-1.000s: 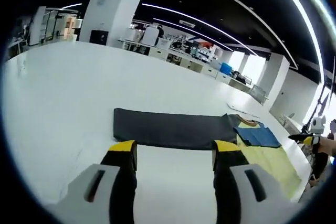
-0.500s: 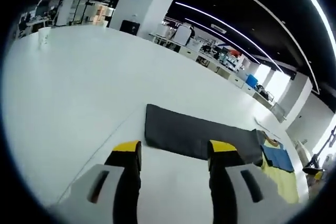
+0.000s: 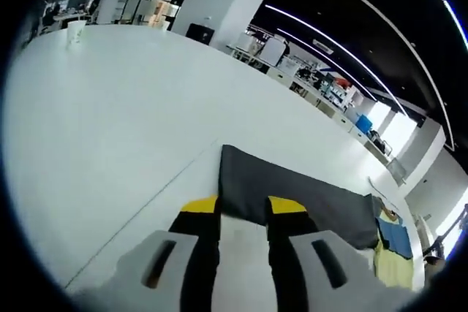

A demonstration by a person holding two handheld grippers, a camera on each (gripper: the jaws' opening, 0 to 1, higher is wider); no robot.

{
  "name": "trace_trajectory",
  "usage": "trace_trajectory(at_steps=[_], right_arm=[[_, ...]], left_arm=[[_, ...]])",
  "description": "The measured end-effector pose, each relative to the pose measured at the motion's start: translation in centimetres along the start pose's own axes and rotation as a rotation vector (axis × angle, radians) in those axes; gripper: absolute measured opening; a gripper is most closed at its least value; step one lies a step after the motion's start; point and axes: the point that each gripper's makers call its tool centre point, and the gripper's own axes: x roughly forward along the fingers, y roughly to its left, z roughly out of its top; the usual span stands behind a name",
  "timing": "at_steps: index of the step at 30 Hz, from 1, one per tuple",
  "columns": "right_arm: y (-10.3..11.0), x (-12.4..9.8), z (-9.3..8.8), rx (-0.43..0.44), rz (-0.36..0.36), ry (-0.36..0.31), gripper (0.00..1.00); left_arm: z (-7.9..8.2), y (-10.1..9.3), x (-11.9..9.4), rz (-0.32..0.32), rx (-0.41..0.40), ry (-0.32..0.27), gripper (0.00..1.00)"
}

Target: Fold the garment on the visible template until the final outline fits inside the template.

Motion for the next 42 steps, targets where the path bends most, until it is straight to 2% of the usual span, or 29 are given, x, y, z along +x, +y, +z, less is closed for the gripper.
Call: trace_trajectory(at_steps=[1, 7, 11, 12, 15, 18, 22, 24, 26, 29, 32, 34, 37, 42], right_arm=[[-0.2, -0.1, -0.3, 0.012, -0.01, 0.004, 0.93], [-0.3, -0.6, -1.2, 0.026, -0.017, 0.007, 0.93], [-0.7, -0.9, -1.4, 0.029, -0.025, 0.002, 0.93], [-0.7, -1.0, -1.4, 0.027, -0.026, 0.0, 0.93], [-0.9, -1.0, -1.5, 0.026, -0.033, -0.003, 0.94], [-0.8, -1.0, -1.6, 0.046, -0.031, -0.015, 0.94], [-0.5, -1.0, -1.7, 0.05, -0.024, -0.022, 0.94], [-0.3, -1.0, -1.7, 0.038, -0.019, -0.023, 0.94], [-0.3, -1.1, -1.8, 0.027, -0.013, -0.017, 0.94], [-0.3, -1.1, -1.7, 0.025, -0.008, -0.021, 0.94], [-0.1, -1.2, -1.3, 0.039, -0.001, -0.044, 0.94], [-0.1, -1.3, -1.2, 0.044, 0.001, -0.051, 0.94], [0.1, -1.3, -1.1, 0.051, 0.006, -0.059, 0.93], [0.2, -1.3, -0.6, 0.056, 0.02, -0.077, 0.93]], left_arm=[[-0.1, 0.0, 0.0, -0.001, -0.02, -0.003, 0.12], [-0.4, 0.0, 0.2, 0.002, -0.018, 0.01, 0.01], [-0.4, -0.6, -0.1, 0.015, 0.019, 0.005, 0.01], [-0.2, -1.6, -0.2, -0.036, 0.084, 0.0, 0.0], [-0.4, -3.9, -0.6, -0.118, 0.14, 0.015, 0.0], [0.1, -6.2, -1.0, -0.189, 0.127, -0.006, 0.0], [1.2, -8.8, -1.4, -0.242, 0.074, -0.027, 0.0], [1.3, -11.1, -1.7, -0.306, 0.082, -0.005, 0.0], [1.6, -13.7, -2.2, -0.366, 0.182, -0.006, 0.0], [1.9, -17.3, -3.0, -0.446, 0.197, -0.006, 0.0], [1.5, -20.8, -3.5, -0.503, 0.227, 0.013, 0.0], [1.2, -22.4, -3.7, -0.523, 0.231, 0.019, 0.0], [0.2, -25.8, -4.3, -0.576, 0.214, 0.034, 0.0], [-1.5, -29.5, -4.0, -0.626, 0.229, 0.062, 0.0]])
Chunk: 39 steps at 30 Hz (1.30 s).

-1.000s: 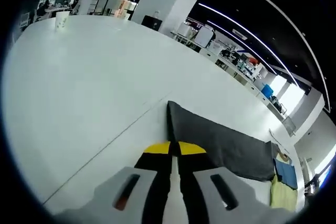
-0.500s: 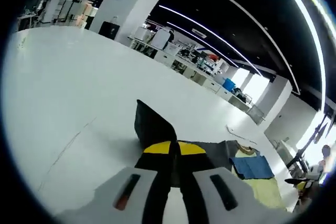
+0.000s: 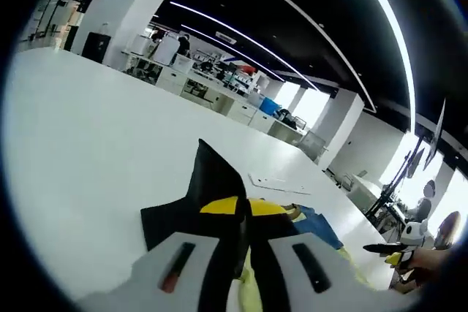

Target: Fold the garment on the visible template until the final outline fits inside the template.

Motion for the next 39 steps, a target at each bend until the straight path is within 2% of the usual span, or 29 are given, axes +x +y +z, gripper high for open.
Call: trace_trajectory(at_steps=[12, 18, 22, 25, 31, 39], right_arm=[[-0.9, -0.6, 0.0, 0.024, 0.001, -0.015, 0.93], [-1.2, -0.6, -0.3, 0.038, -0.001, -0.018, 0.92], [-1.3, -0.7, -0.3, 0.066, -0.003, -0.037, 0.92], [-1.4, -0.7, -0.8, 0.057, -0.012, -0.026, 0.92], [-1.5, -0.8, -1.3, 0.074, -0.015, -0.023, 0.91], [-1.6, -1.3, -2.2, 0.078, -0.023, -0.006, 0.91]], left_arm=[[-1.2, -7.0, 5.6, -0.138, -0.062, 0.03, 0.0], [-1.8, -11.7, 8.3, -0.231, -0.092, 0.043, 0.0], [-2.8, -14.9, 9.7, -0.283, -0.106, 0.048, 0.0], [-4.0, -16.9, 10.6, -0.316, -0.106, 0.063, 0.0], [-6.5, -19.8, 12.3, -0.349, -0.198, 0.08, 0.0], [-10.6, -22.8, 13.1, -0.399, -0.203, 0.142, 0.0]])
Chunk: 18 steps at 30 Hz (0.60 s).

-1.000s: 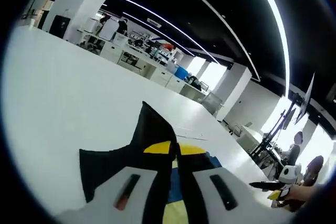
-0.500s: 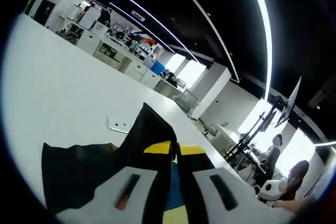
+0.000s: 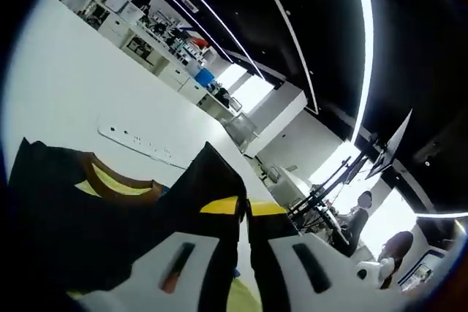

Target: Fold the garment on the visible template until the final outline fits inside the template.

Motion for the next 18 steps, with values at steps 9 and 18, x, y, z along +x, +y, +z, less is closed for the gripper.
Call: trace_trajectory(at_steps=[9, 18], right_arm=[[-0.7, -0.8, -0.7, 0.015, -0.02, 0.006, 0.91], [-0.7, -1.4, -1.3, 0.03, -0.026, 0.012, 0.9]], left_arm=[[-5.8, 0.0, 1.2, -0.005, 0.002, 0.12, 0.0], [-9.6, 1.3, 1.9, 0.025, 0.036, 0.213, 0.0]])
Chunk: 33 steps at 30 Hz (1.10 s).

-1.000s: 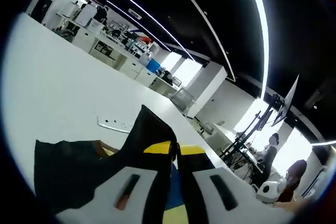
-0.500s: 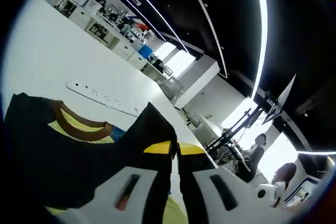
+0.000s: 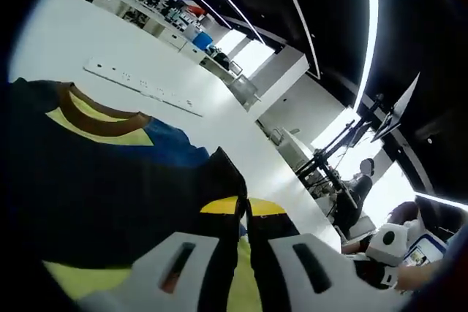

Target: Fold the garment on the visible template until the final outline fits inside the template.

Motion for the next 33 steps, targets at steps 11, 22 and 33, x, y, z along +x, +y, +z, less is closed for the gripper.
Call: trace_trajectory(at_steps=[11, 22, 33], right_arm=[[0.1, 0.2, 0.2, -0.005, 0.0, 0.001, 0.9], [0.4, 0.5, 0.1, -0.002, 0.006, 0.002, 0.9], [0.6, 0.7, 0.3, -0.024, 0.013, 0.01, 0.9]], left_arm=[[-0.1, 0.3, 0.1, -0.007, -0.001, 0.004, 0.0], [0.1, 0.1, 0.0, -0.008, 0.098, 0.013, 0.47], [-0.4, 0.9, -0.8, 0.012, 0.245, 0.078, 0.97]])
